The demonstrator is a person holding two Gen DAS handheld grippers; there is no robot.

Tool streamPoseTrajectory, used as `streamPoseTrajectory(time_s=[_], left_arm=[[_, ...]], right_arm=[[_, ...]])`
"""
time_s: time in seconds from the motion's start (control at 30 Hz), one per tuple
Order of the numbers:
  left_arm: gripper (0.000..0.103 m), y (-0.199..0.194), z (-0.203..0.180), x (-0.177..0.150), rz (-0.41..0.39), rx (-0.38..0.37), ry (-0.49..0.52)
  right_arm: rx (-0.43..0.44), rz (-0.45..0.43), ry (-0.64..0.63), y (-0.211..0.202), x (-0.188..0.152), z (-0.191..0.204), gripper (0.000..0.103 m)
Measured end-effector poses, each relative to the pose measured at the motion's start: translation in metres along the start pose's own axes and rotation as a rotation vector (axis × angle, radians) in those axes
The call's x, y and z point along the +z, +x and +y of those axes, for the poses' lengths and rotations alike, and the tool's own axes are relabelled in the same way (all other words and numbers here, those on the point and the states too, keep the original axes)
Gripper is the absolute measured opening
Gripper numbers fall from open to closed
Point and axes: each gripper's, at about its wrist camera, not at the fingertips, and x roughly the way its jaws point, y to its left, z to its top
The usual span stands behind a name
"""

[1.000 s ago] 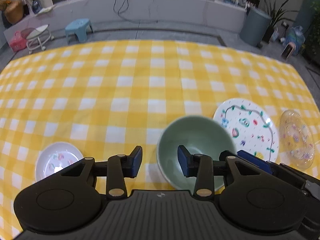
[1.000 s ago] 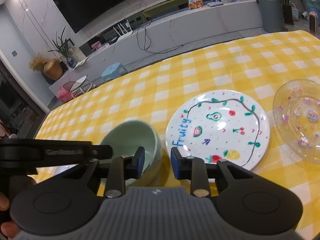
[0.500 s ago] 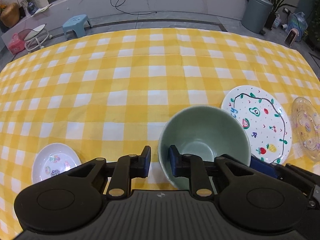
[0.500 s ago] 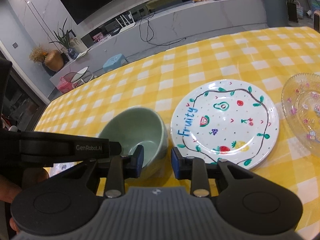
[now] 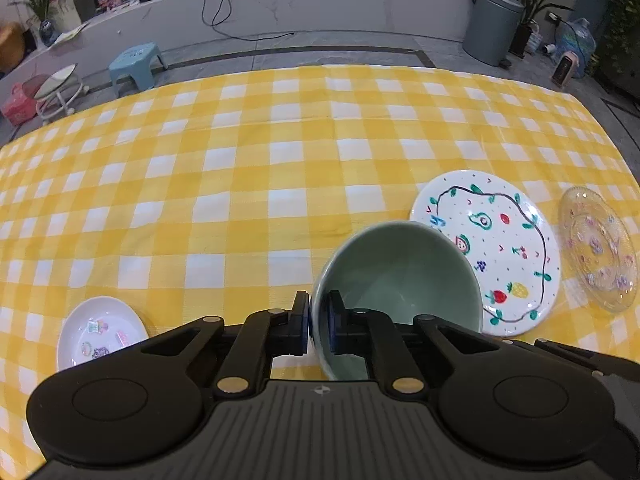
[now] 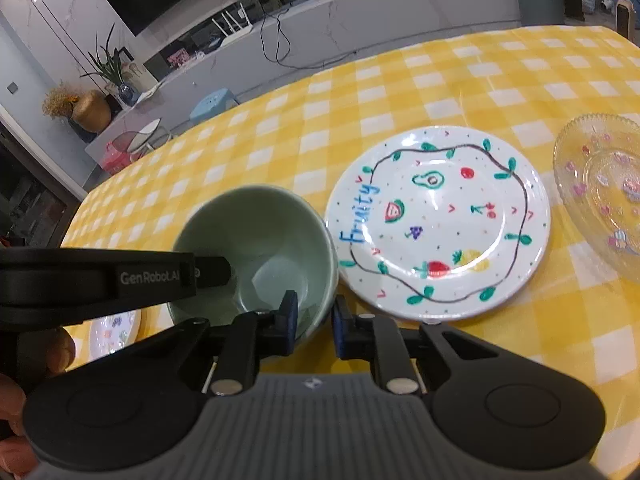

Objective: Organize plates and bowls
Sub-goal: 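Lift the green bowl with both grippers and carry it over the stacked bowls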

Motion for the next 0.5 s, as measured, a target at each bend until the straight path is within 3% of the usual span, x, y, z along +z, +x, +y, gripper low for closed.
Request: streamPoseTrajectory(time_s=[0.2, 0.5], left_arm=[[0.009, -0.013, 0.003, -0.007, -0.017, -0.016, -0.031], [0.010, -0.068, 0.002, -0.019, -0.095, -0.030, -0.064]], right_arm=[[0.005, -0.005, 0.003, -0.012, -0.001, 0.003, 0.015], [0.036, -0.053, -0.002, -0.059, -0.009, 0.016, 0.015]])
